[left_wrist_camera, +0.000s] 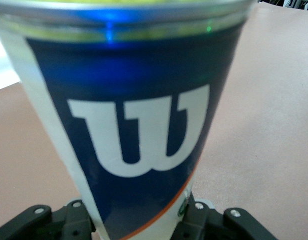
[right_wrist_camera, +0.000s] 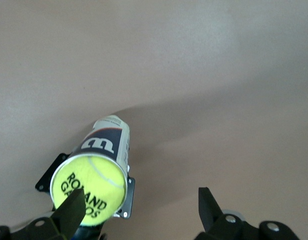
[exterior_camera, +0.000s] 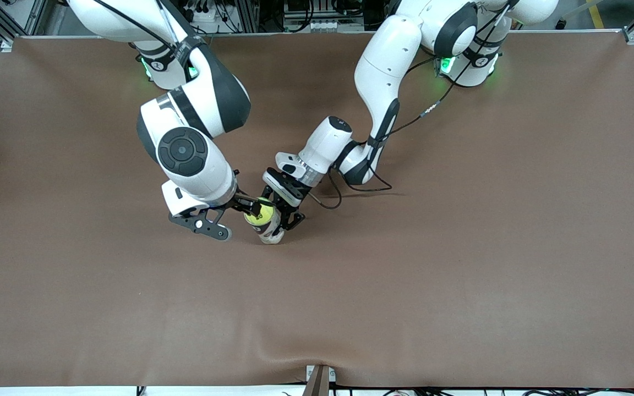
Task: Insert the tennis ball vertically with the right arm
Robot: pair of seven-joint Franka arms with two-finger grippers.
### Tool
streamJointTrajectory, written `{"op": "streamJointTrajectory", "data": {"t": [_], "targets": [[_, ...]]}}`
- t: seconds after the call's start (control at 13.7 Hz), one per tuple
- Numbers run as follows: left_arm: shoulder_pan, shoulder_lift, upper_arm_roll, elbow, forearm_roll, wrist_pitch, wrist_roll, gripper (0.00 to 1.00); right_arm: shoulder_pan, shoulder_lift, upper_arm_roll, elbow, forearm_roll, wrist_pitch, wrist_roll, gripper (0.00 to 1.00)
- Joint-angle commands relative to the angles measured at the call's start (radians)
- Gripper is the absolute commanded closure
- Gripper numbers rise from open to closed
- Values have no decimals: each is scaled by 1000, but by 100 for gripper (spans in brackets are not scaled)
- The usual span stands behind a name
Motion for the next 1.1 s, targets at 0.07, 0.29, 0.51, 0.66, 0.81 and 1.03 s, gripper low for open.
{"op": "streamJointTrajectory", "data": {"t": [0.07, 0.29, 0.51, 0.66, 0.81, 1.03], "targets": [[-7, 7, 15, 12, -9, -9, -1, 38, -25, -29, 14, 13, 24, -40, -21, 0], [-7, 7, 15, 12, -9, -9, -1, 38, -13, -22, 12, 5, 24, -37, -15, 0], [-7, 8, 15, 12, -9, -9, -1, 38, 1, -17, 12, -15, 14, -22, -15, 0], [-7, 8, 15, 12, -9, -9, -1, 38, 2, -8, 12, -50, 11, 30, -16, 0], [-7, 8, 15, 12, -9, -9, -1, 38, 1, -8, 11, -88, 7, 78, -16, 0], [-7, 8, 15, 12, -9, -9, -1, 38, 2, 0, 11, -113, -11, 119, -16, 0]]}}
